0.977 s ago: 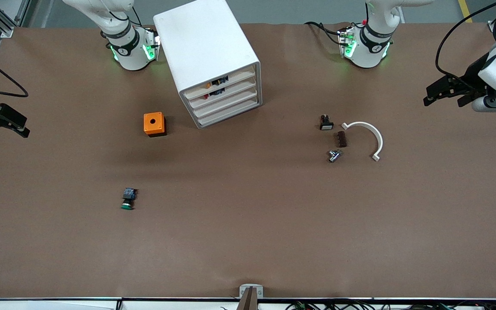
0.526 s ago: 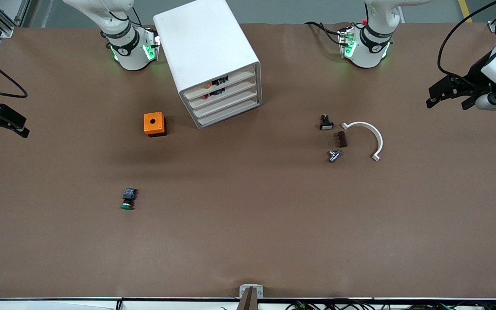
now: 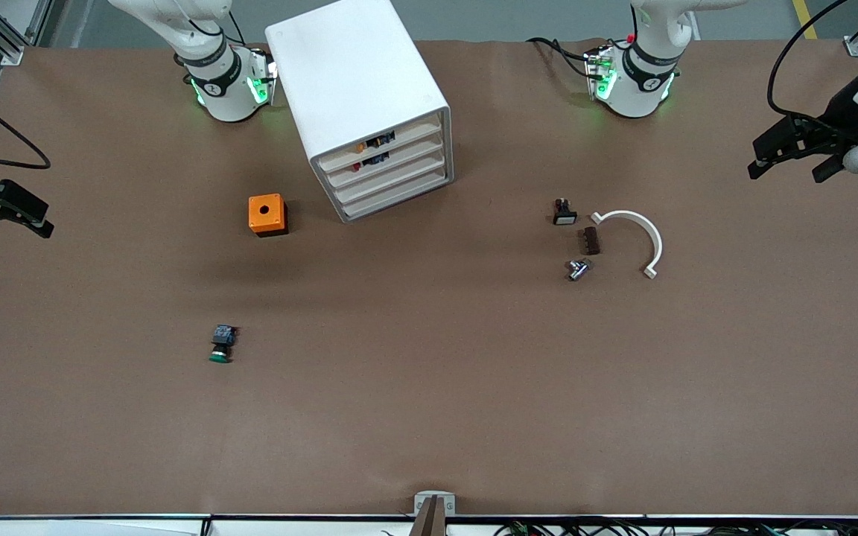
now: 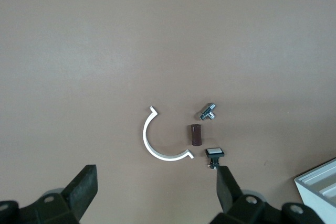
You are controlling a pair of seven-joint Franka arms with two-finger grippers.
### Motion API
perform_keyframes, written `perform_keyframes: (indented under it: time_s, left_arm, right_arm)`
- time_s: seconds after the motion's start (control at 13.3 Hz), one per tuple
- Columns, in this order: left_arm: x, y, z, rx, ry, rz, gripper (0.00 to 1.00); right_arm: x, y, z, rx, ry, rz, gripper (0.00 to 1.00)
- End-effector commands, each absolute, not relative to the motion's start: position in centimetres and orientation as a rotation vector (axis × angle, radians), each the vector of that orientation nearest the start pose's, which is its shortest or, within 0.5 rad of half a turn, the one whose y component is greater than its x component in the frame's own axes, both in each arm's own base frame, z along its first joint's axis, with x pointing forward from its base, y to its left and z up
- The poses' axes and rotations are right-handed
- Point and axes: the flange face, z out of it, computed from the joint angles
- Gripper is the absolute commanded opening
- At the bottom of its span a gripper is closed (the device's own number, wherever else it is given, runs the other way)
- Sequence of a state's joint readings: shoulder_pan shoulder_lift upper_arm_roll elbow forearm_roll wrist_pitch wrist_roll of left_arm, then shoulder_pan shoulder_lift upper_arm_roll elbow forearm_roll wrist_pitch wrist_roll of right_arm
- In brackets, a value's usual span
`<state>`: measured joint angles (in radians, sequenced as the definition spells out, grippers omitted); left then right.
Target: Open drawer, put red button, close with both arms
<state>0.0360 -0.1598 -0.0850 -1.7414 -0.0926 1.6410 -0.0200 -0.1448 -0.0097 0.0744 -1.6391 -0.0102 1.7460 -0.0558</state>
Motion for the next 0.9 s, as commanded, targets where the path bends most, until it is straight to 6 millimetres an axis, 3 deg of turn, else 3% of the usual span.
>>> perform_keyframes:
  time_s: [0.0, 0.83]
  left_arm:
    - [50.91, -4.82, 63.99, -3.192, 0.036, -0.067, 1.0]
    - [51.32, -4.81, 63.44, -3.193, 0.036, -0.043, 1.0]
  right_arm:
    - [56.62, -4.24, 61.69, -3.145, -0.026, -0.173, 1.0]
    - [56.61, -4.24, 61.67, -3.145, -0.026, -0.171, 1.0]
